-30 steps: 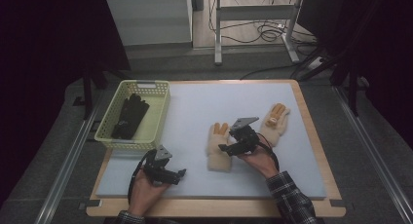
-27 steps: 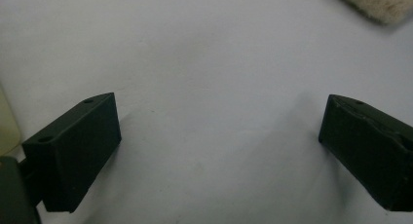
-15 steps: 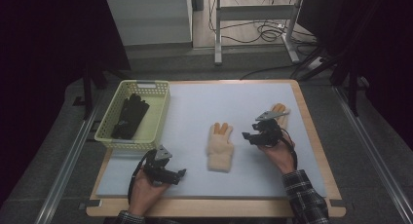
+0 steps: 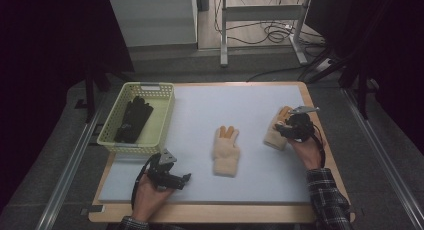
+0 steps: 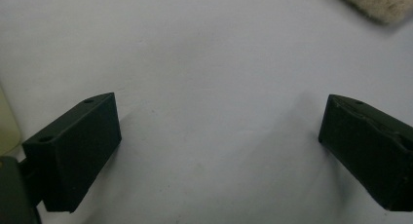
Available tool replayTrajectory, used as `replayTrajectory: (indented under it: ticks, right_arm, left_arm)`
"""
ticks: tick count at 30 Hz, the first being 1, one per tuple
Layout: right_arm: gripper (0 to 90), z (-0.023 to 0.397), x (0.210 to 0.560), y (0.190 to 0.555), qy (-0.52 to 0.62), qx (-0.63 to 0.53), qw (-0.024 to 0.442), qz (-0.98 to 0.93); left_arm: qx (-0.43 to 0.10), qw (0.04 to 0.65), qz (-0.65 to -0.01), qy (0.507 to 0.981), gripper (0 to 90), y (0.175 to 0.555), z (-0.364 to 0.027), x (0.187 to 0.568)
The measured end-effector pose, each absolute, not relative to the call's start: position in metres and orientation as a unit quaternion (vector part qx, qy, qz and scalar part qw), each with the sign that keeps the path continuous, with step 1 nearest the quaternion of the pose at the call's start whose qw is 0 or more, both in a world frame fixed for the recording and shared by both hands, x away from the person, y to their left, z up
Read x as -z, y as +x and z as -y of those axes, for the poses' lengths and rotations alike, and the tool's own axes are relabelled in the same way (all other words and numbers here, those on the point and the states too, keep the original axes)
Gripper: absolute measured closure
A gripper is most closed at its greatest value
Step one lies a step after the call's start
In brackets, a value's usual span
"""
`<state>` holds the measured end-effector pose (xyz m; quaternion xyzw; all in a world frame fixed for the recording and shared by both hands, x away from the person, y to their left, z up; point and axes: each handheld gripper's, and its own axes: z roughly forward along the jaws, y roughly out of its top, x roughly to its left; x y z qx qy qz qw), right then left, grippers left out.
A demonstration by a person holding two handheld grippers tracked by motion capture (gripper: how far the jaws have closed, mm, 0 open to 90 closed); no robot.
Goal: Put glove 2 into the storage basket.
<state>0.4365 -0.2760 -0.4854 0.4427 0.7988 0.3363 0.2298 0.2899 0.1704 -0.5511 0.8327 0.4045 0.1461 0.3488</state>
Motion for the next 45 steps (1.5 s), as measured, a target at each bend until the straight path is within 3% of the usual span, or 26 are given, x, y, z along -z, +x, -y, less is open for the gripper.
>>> replayTrajectory:
  ticks: [5, 12, 14, 17, 20, 33, 45]
  right_arm:
    - [38.5, 0.281, 0.497, 0.446, 0.453, -0.331, 0.226, -0.796]
    - [35.4, 0.273, 0.512, 0.459, 0.449, -0.318, 0.224, -0.805]
    - [37.7, 0.274, 0.518, 0.461, 0.453, -0.313, 0.228, -0.803]
    - [53.8, 0.28, 0.521, 0.459, 0.467, -0.341, 0.214, -0.787]
    - [59.2, 0.278, 0.518, 0.455, 0.463, -0.33, 0.221, -0.793]
    - [58.9, 0.261, 0.489, 0.426, 0.418, -0.374, 0.21, -0.801]
    - [58.8, 0.218, 0.454, 0.386, 0.346, -0.419, 0.186, -0.819]
  left_arm:
    - [-0.146, 0.349, -0.405, 0.833, 1.9, 0.29, -0.17, 0.551]
    - [-0.146, 0.349, -0.405, 0.833, 1.9, 0.29, -0.17, 0.551]
    - [-0.147, 0.349, -0.405, 0.832, 2.0, 0.29, -0.17, 0.551]
    - [-0.146, 0.349, -0.406, 0.832, 2.0, 0.29, -0.17, 0.551]
    - [-0.146, 0.349, -0.405, 0.832, 2.0, 0.29, -0.17, 0.551]
    - [-0.146, 0.349, -0.406, 0.832, 2.0, 0.29, -0.17, 0.551]
    - [-0.146, 0.349, -0.406, 0.832, 2.0, 0.289, -0.17, 0.551]
